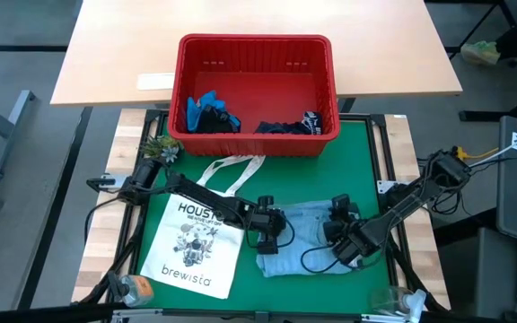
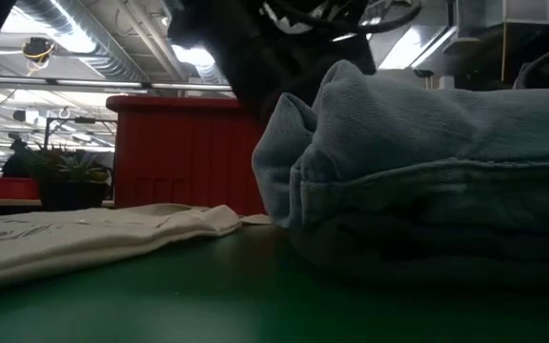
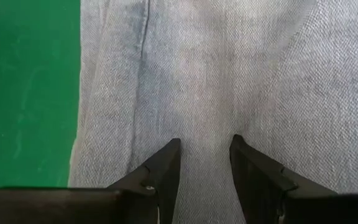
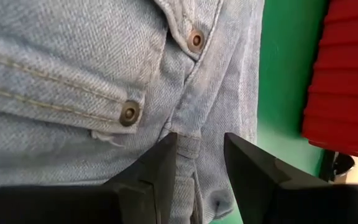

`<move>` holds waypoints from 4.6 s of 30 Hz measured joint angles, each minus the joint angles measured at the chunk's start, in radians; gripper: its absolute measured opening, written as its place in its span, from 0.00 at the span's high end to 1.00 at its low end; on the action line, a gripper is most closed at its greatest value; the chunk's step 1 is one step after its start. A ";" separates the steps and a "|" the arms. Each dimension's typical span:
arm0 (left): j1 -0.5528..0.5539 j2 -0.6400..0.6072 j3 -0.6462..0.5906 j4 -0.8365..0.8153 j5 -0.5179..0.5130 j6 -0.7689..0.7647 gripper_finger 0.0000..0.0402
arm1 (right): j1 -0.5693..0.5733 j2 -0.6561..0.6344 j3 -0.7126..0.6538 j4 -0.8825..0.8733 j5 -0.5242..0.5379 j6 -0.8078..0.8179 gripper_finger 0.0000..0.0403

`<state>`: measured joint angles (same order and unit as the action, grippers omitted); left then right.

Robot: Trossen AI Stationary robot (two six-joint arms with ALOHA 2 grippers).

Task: Fold Laundry from Bin
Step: Stack the light blue jeans on top of the green t-shirt

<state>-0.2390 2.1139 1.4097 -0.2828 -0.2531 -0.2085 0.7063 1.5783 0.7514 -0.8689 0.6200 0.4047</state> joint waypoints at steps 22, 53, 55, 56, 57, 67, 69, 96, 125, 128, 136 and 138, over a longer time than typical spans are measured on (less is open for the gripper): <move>-0.020 -0.017 0.233 -0.003 0.074 0.004 0.66 | 0.013 0.007 0.410 -0.386 -0.086 0.007 0.65; -0.191 -0.022 0.041 -0.092 0.003 -0.101 0.66 | 0.287 0.008 0.165 0.130 -0.088 0.056 0.65; -0.192 -0.024 0.004 -0.031 0.011 -0.130 0.66 | 0.287 0.007 0.143 0.144 -0.088 0.068 0.65; -0.191 -0.023 -0.007 -0.008 0.020 -0.130 0.66 | 0.288 0.007 0.136 0.151 -0.090 0.070 0.65; -0.191 -0.023 -0.013 0.006 0.025 -0.130 0.66 | 0.288 0.007 0.131 0.155 -0.096 0.070 0.65; -0.190 -0.020 0.004 -0.012 0.040 -0.129 0.66 | 0.287 0.007 0.178 0.087 -0.137 0.062 0.65; -0.190 -0.018 0.029 -0.040 0.044 -0.127 0.66 | 0.288 0.007 0.216 0.035 -0.143 0.061 0.65; -0.054 -0.013 0.343 -0.251 0.026 0.007 0.66 | 0.042 0.007 0.381 -0.171 0.032 0.020 0.65; -0.023 -0.016 0.228 -0.193 0.037 -0.043 0.66 | 0.020 0.007 0.339 -0.282 -0.119 -0.021 0.65; -0.016 -0.016 0.281 -0.229 0.035 -0.028 0.66 | 0.020 0.007 0.381 -0.347 -0.119 -0.021 0.65; 0.005 -0.016 0.387 -0.324 0.031 0.036 0.66 | 0.020 0.007 0.397 -0.362 -0.115 -0.024 0.65; 0.013 -0.016 0.405 -0.378 0.022 0.036 0.66 | 0.018 0.007 0.397 -0.364 -0.116 -0.044 0.66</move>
<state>-0.2259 2.0975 1.8143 -0.6603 -0.2309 -0.1726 0.7239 1.5856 1.1484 -1.2331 0.5041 0.3606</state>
